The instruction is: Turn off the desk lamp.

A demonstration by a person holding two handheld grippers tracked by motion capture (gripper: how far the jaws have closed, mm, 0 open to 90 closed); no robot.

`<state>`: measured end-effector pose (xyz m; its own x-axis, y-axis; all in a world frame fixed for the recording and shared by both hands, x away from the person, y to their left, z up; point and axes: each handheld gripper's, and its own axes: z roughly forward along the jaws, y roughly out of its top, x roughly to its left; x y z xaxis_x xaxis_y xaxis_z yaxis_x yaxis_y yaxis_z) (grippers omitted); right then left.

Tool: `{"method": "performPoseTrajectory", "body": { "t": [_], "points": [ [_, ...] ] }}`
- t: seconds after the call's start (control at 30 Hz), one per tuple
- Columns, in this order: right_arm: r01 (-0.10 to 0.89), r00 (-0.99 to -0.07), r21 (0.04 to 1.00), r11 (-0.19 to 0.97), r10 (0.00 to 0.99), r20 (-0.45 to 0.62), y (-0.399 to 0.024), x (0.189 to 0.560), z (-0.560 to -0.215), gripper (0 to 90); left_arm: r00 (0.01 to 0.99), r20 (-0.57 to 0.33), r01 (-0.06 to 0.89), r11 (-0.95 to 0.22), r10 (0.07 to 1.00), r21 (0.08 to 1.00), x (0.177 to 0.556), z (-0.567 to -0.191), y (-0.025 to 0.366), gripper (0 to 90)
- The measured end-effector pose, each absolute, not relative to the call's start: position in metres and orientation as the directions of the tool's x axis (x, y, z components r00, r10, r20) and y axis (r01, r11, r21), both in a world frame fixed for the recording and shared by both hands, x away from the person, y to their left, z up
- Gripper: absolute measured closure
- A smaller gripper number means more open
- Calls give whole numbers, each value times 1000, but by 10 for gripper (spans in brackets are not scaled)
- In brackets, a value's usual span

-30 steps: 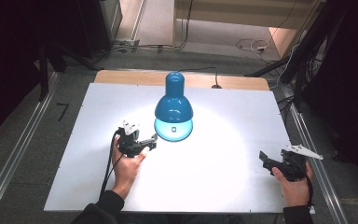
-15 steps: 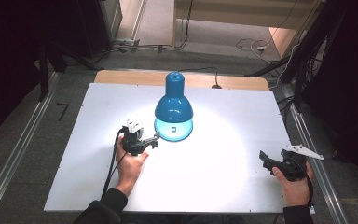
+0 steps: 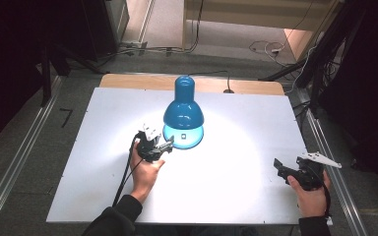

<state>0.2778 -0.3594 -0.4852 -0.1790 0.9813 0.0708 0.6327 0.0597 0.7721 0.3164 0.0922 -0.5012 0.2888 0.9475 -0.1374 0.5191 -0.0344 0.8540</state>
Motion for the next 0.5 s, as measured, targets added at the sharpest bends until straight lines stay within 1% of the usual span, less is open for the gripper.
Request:
{"method": "performPoseTrajectory", "body": {
  "t": [0.1,0.13,0.3,0.37,0.5],
  "points": [
    [633,-179,772,60,981,71,-360,278,-485,107,297,-134,515,-41,945,856,318,-501,88,577],
    [633,-179,772,60,981,71,-360,278,-485,107,301,-140,513,-36,943,858,318,-501,87,577],
    [632,-178,773,57,981,73,-360,278,-485,107,333,-128,499,-59,934,864,321,-500,77,670],
    [632,-177,773,57,981,73,-360,278,-485,108,346,-119,497,-74,931,864,322,-500,73,692],
    [634,-175,772,55,982,74,-360,278,-485,108,362,-135,500,-69,922,863,324,-502,67,761]
  ]
}}
